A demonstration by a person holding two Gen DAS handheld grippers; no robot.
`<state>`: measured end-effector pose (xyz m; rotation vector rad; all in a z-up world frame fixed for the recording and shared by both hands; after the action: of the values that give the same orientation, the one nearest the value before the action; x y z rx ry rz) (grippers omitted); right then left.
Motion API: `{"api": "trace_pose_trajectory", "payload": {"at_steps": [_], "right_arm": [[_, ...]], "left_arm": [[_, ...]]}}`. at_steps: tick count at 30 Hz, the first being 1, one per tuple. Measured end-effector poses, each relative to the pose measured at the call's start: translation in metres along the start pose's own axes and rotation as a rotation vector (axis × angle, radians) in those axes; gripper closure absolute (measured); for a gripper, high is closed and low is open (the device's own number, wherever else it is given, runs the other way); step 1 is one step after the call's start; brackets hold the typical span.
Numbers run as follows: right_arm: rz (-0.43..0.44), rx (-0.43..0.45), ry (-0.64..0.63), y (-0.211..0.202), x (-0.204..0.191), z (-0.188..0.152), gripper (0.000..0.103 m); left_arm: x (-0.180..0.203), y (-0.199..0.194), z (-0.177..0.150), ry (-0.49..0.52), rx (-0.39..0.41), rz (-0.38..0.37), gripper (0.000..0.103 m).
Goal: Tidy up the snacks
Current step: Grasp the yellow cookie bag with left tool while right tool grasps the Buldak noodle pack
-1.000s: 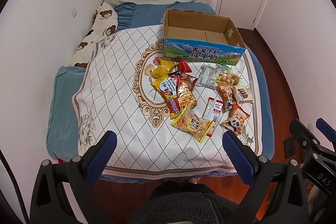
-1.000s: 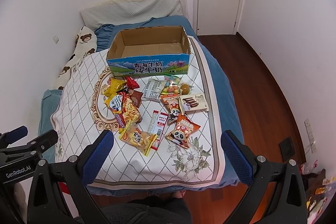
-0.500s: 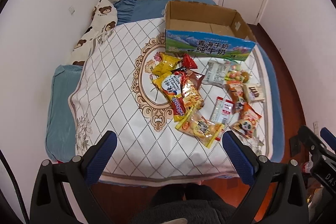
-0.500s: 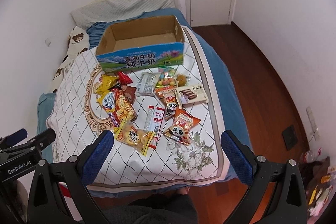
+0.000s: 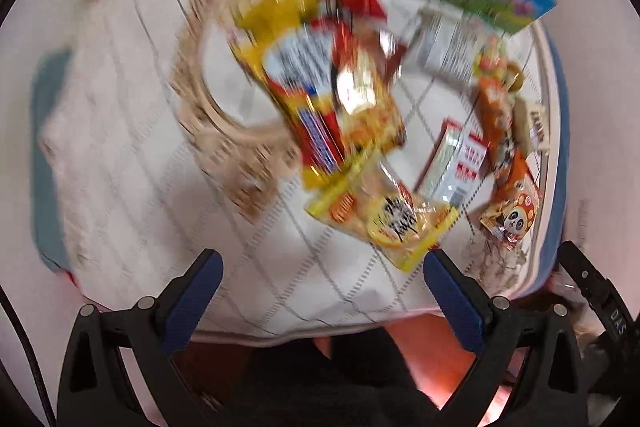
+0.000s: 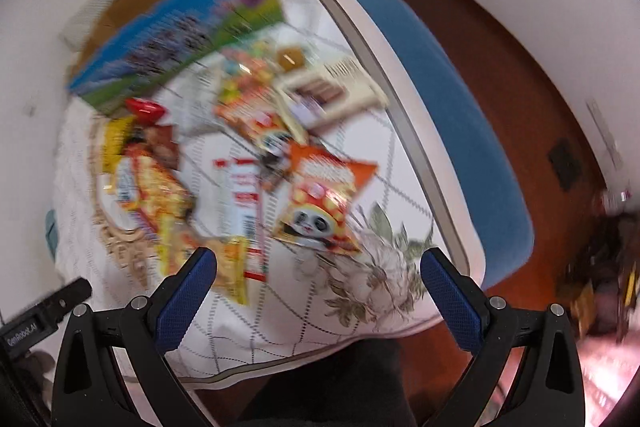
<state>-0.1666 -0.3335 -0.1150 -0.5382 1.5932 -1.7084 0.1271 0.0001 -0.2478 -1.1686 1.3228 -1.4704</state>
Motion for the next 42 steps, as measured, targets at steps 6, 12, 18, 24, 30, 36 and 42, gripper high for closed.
{"api": "trace_pose_trajectory", "payload": {"at_steps": [6,12,18,24,30,36,42], "right_arm": [[0.003,-0.050,0.102,0.026,0.019,0.012,0.000],[0.017,-0.119,0.100,0.062,0.017,0.031,0.000],[0.026,-0.167,0.048,0.094,0.004,0.041,0.005],[0.016,-0.223,-0.030,0.118,0.001,0.039,0.042],[-0.051,-0.202,-0.140,0.122,0.014,0.046,0.043],[-0.035,-0.233,-0.184,0.118,0.014,0.056,0.024],[0.005,-0.152,-0.247,0.068,-0.009,0.066,0.023]], "left_arm": [[0.010,0.063,0.010,-0.150,-0.143,-0.190,0.008],[0.009,0.107,0.020,-0.402,-0.199,-0.344,0.008],[0.015,0.113,0.028,-0.403,-0.167,-0.257,0.034],[0.066,0.087,0.034,-0.030,-0.066,0.038,0.041],[0.097,0.095,0.028,0.140,-0.061,0.181,0.039],[0.104,0.118,0.007,0.092,-0.084,0.143,0.045],[0.091,0.094,-0.033,0.038,-0.028,0.140,0.054]]}}
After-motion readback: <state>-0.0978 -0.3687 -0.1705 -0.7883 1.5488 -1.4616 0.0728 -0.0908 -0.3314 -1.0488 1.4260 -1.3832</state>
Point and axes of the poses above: each gripper's, at about its wrist camera, not at the fingertips, and y roughly the way its jaws point, x to its right, z to its top, the point moved 3 cm from there along y, roughly the way its jaws point, and after that the axes turned 11 degrees about y, right-handed, at the moved point
